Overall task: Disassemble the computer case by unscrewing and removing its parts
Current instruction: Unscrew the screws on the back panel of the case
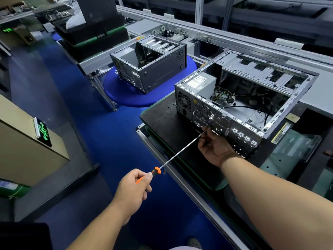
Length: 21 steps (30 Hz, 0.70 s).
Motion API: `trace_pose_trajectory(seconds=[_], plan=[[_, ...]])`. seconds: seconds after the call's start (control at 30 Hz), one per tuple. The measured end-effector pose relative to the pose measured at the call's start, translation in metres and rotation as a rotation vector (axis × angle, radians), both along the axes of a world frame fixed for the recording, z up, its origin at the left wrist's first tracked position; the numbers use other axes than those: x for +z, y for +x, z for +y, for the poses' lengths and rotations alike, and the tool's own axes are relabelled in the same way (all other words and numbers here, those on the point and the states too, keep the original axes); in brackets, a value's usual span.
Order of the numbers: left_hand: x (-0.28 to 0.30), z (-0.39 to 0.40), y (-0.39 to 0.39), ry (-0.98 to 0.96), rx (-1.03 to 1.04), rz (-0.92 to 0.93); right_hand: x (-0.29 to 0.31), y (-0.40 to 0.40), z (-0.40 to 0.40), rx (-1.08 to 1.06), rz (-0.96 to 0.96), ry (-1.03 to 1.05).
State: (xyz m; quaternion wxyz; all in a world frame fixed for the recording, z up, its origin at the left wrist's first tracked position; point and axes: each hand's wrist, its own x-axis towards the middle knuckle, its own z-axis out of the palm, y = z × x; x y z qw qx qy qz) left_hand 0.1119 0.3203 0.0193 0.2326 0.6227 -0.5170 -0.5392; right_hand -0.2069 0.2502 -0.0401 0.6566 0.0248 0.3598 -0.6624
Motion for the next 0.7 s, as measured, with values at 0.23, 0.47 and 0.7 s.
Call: trace_pose_trajectory(seconds=[0.23,0.47,0.7], plan=[[0.015,-0.002,-0.009,0.624,0.304,0.387,0.006,0.001,0.002,0.040,0.034,0.014],[0.008,0.008,-0.005,-0.489,-0.071,-0.432,0.004,0.004,0.000,0.007,0.047,0.027],[0.000,0.011,-0.004,-0.596,-0.059,-0.396,0.004,0.005,0.000,-0.002,0.051,0.024]])
